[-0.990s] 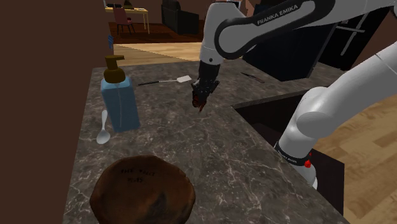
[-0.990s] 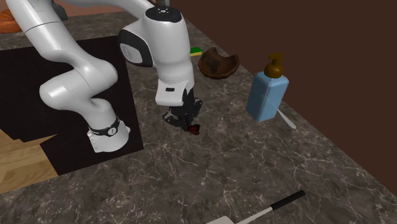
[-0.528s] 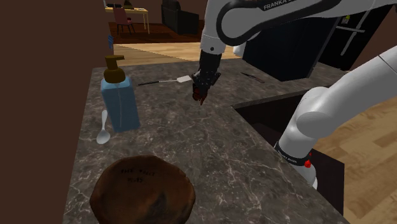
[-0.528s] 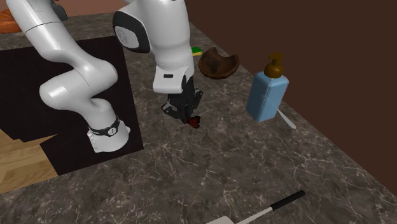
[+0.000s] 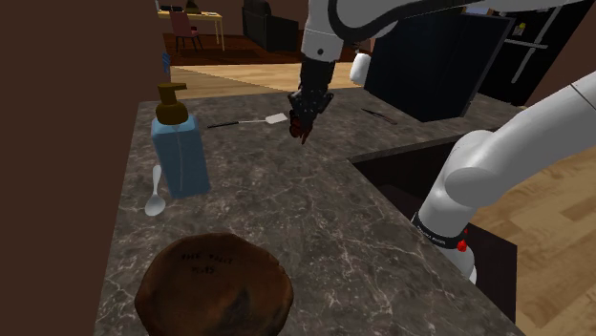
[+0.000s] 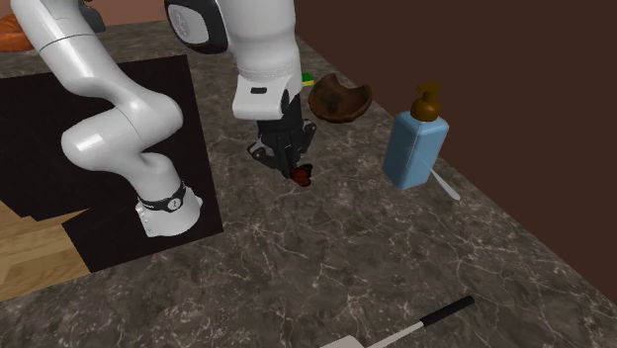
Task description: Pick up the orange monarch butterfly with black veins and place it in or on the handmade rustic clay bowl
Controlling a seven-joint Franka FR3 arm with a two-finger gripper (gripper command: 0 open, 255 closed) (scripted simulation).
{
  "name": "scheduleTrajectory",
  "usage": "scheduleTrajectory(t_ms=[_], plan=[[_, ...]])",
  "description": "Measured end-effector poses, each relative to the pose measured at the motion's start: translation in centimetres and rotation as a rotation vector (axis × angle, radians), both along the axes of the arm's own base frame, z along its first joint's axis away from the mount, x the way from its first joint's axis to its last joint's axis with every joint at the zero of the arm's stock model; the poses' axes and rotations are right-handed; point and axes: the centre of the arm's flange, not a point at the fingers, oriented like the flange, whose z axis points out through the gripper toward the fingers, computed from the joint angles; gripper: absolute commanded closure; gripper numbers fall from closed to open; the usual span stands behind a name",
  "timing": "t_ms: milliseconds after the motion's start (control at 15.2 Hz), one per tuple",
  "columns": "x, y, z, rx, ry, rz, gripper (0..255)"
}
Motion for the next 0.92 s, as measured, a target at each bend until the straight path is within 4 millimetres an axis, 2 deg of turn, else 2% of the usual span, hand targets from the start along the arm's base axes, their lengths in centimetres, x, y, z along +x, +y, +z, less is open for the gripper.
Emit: scheduleTrajectory(t_ms=[726, 924], plan=[[-0.3, 0.0, 5.6, 0.000, 0.000, 0.000, 255], [-1.2, 2.7, 5.9, 0.000, 0.000, 0.001, 255]])
